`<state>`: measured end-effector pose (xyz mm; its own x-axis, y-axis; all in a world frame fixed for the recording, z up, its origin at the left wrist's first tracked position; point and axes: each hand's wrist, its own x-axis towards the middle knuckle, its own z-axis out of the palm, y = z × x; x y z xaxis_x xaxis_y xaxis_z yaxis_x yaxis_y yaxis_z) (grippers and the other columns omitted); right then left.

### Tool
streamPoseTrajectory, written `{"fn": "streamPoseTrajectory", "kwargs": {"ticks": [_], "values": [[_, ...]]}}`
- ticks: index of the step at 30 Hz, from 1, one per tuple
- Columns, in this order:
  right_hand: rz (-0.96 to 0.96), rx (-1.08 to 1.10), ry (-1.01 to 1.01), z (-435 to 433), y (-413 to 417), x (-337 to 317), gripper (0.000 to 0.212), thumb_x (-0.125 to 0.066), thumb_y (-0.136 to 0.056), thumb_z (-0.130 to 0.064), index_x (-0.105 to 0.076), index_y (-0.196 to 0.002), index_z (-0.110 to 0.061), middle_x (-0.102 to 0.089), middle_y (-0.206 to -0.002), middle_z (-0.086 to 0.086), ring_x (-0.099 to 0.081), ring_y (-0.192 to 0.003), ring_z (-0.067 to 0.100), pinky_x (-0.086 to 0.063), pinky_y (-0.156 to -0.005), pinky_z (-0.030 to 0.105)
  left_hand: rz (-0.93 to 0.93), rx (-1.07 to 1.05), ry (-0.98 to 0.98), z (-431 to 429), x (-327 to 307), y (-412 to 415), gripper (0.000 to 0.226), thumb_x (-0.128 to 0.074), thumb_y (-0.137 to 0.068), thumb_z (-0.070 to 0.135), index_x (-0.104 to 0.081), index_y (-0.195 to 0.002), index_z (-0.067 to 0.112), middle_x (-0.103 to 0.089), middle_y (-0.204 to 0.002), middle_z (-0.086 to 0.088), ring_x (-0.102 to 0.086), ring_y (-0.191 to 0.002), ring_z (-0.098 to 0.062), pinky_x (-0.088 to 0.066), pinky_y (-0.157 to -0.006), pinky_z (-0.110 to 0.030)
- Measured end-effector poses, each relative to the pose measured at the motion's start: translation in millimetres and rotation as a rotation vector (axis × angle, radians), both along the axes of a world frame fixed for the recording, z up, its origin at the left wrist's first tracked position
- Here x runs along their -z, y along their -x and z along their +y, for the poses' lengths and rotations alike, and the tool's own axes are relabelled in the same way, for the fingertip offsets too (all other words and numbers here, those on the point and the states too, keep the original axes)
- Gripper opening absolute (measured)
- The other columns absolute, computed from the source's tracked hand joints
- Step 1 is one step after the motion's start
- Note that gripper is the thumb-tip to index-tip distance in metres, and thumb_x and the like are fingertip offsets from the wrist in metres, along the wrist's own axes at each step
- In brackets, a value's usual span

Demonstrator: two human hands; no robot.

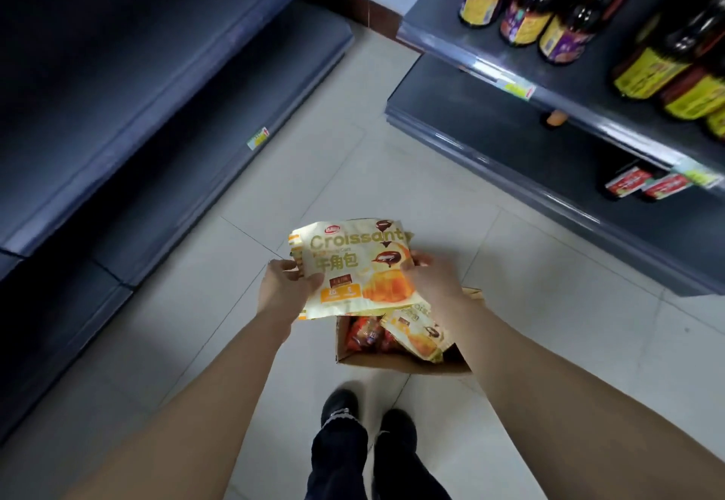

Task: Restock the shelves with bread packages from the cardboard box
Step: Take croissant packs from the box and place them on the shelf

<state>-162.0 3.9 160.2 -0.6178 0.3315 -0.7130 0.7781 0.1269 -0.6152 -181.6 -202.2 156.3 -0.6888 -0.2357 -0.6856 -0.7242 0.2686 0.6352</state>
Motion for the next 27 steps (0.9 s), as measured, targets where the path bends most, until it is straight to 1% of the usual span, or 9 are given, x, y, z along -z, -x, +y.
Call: {"fn": "streamPoseTrajectory", "kwargs": {"ticks": [3, 7, 10, 13, 15, 18, 21, 25, 27], "values": [[0.126, -0.001, -0.001, -9.7, 15.1, -56.0, 0.026, -0.06, -0.091, -0.01, -0.069, -0.114, -0.014, -0.066, -0.105, -0.003, -0.06, -0.099, 0.017, -0.046, -0.084, 0.027, 0.088, -0.03, 0.007, -9.9, -55.6, 5.7, 0.034, -0.073, -0.081, 0.013, -0.053, -0.109, 0.013, -0.059, -0.104, -0.001, -0.057, -0.091, -0.019, -0.044, -0.071, -0.029], [0.24, -0.065, 0.017, -28.4, 34.5, -120.5, 0.022, -0.064, -0.086, -0.01, -0.074, -0.101, -0.022, -0.072, -0.1, -0.005, -0.066, -0.097, 0.017, -0.054, -0.087, 0.031, 0.199, -0.088, 0.04, -29.2, -124.0, 11.5, 0.033, -0.072, -0.083, 0.018, -0.056, -0.111, 0.012, -0.061, -0.104, 0.001, -0.058, -0.093, -0.019, -0.045, -0.068, -0.026], [0.327, -0.122, 0.044, -47.6, 49.2, -165.1, 0.02, -0.065, -0.086, -0.01, -0.073, -0.101, -0.019, -0.071, -0.095, -0.007, -0.066, -0.095, 0.016, -0.052, -0.077, 0.024, 0.282, -0.141, 0.058, -49.2, -172.8, 12.8, 0.031, -0.072, -0.083, 0.022, -0.055, -0.109, 0.016, -0.06, -0.101, 0.005, -0.058, -0.091, -0.016, -0.042, -0.058, -0.019], [0.407, -0.168, 0.063, -73.9, 61.2, -207.9, 0.021, -0.064, -0.088, -0.009, -0.073, -0.105, -0.017, -0.068, -0.089, -0.01, -0.064, -0.091, 0.015, -0.05, -0.069, 0.02, 0.352, -0.204, 0.07, -73.2, -215.5, 12.7, 0.031, -0.072, -0.083, 0.021, -0.055, -0.108, 0.016, -0.06, -0.102, 0.004, -0.059, -0.089, -0.015, -0.045, -0.062, -0.023], [0.453, -0.2, 0.069, -93.3, 69.9, -231.5, 0.021, -0.064, -0.088, -0.009, -0.073, -0.106, -0.017, -0.07, -0.093, -0.006, -0.065, -0.094, 0.017, -0.054, -0.078, 0.026, 0.392, -0.239, 0.091, -90.8, -241.7, 13.6, 0.032, -0.073, -0.082, 0.022, -0.056, -0.109, 0.016, -0.061, -0.104, 0.005, -0.06, -0.09, -0.016, -0.05, -0.068, -0.028], [0.531, -0.234, 0.086, -126.1, 82.1, -264.8, 0.024, -0.065, -0.088, -0.01, -0.071, -0.111, -0.015, -0.07, -0.097, -0.004, -0.066, -0.098, 0.019, -0.055, -0.088, 0.033, 0.461, -0.279, 0.12, -120.6, -278.4, 16.7, 0.034, -0.073, -0.082, 0.022, -0.055, -0.111, 0.015, -0.06, -0.104, 0.003, -0.061, -0.09, -0.018, -0.05, -0.064, -0.028], [0.6, -0.267, 0.122, -161.3, 91.9, -295.8, 0.024, -0.065, -0.088, -0.01, -0.071, -0.111, -0.016, -0.07, -0.096, -0.004, -0.067, -0.093, 0.018, -0.054, -0.075, 0.026, 0.523, -0.321, 0.131, -154.2, -310.8, 19.4, 0.037, -0.074, -0.081, 0.021, -0.055, -0.113, 0.013, -0.062, -0.108, -0.001, -0.063, -0.094, -0.021, -0.052, -0.073, -0.033], [0.699, -0.306, 0.173, -212.4, 104.7, -338.9, 0.022, -0.064, -0.088, -0.008, -0.071, -0.105, -0.021, -0.071, -0.094, -0.005, -0.067, -0.084, 0.01, -0.049, -0.06, 0.015, 0.618, -0.36, 0.134, -201.5, -354.9, 22.2, 0.034, -0.073, -0.082, 0.02, -0.054, -0.109, 0.016, -0.061, -0.109, -0.001, -0.062, -0.091, -0.02, -0.048, -0.057, -0.025], [0.754, -0.321, 0.198, -236.7, 110.3, -361.4, 0.023, -0.063, -0.089, -0.006, -0.072, -0.104, -0.021, -0.07, -0.089, -0.01, -0.065, -0.081, 0.003, -0.047, -0.056, 0.011, 0.665, -0.367, 0.157, -225.2, -379.4, 24.0, 0.035, -0.073, -0.082, 0.023, -0.054, -0.112, 0.016, -0.06, -0.108, 0.0, -0.061, -0.093, -0.02, -0.051, -0.065, -0.03]]}}
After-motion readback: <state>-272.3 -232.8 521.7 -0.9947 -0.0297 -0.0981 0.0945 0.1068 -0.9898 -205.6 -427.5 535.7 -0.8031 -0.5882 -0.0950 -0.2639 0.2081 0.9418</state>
